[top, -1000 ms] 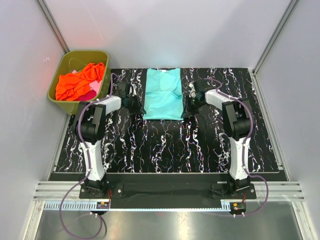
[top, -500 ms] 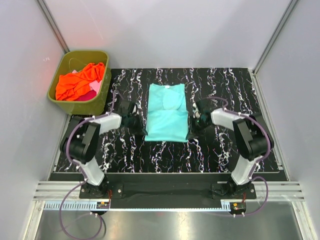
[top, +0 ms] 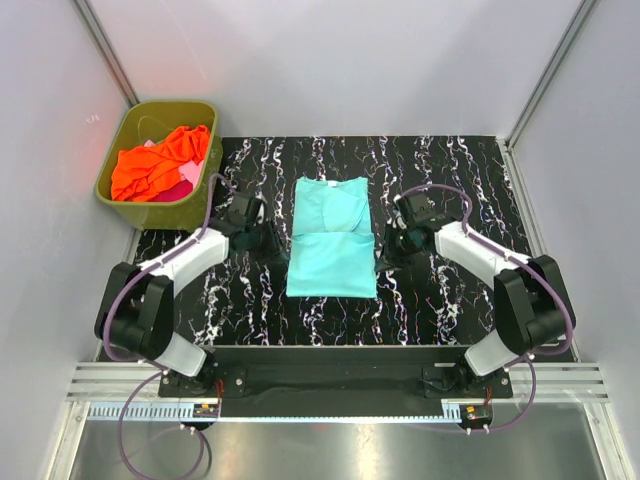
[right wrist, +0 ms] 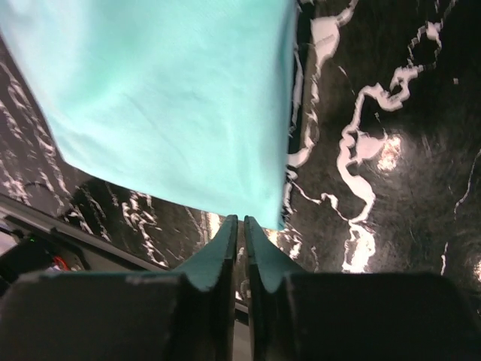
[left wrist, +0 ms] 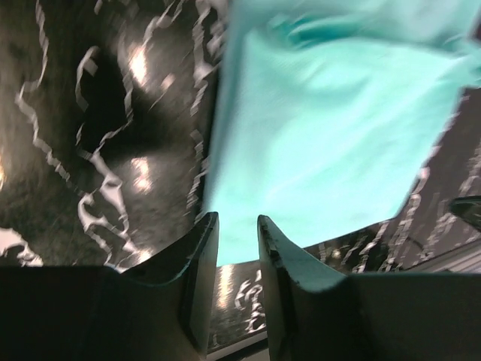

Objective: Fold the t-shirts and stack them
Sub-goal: Fold the tshirt

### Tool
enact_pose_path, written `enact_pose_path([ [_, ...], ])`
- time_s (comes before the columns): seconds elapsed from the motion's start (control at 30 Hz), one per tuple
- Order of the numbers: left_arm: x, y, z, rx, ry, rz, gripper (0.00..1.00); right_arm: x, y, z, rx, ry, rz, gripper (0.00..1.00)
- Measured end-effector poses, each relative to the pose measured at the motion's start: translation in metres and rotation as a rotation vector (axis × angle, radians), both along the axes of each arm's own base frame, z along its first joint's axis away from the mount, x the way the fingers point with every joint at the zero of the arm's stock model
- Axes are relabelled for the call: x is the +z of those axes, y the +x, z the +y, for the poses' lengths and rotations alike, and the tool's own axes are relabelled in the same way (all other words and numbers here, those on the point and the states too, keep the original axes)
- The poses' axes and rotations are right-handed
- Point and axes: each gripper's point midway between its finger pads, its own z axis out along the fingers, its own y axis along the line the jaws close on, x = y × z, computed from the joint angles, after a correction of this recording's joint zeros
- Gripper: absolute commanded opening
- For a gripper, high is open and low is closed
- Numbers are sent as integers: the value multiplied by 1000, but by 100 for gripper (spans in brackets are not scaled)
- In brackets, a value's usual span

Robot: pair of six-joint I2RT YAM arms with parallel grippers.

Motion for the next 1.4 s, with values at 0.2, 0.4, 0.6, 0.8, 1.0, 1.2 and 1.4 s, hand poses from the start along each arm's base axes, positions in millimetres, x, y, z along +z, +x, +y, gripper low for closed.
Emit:
enact_pose_path([
  [0.2, 19, 40, -19, -30, -40, -79, 31, 13, 36, 13, 22, 4, -51, 10],
  [0.4, -17, 59, -30, -58, -27, -1, 31, -7, 66, 23, 40, -21, -25, 9],
  [0.6, -27, 81, -35, -60, -5, -7, 31, -22, 92, 15, 22, -42, -14, 9],
  [0.8, -30, 99, -32, -45, 18, -32, 30, -34, 113, 2, -7, -53, -6, 9],
  [1.0, -45, 106, -24, -18, 50, -22, 29, -49, 115, 0, -6, -71, 16, 9],
  [1.2, -46, 110, -20, -1, 76, -36, 29, -53, 118, -3, -16, -81, 12, 8],
  [1.4, -40, 110, -19, -1, 84, -33, 33, -48, 116, -5, -21, -78, 6, 11],
])
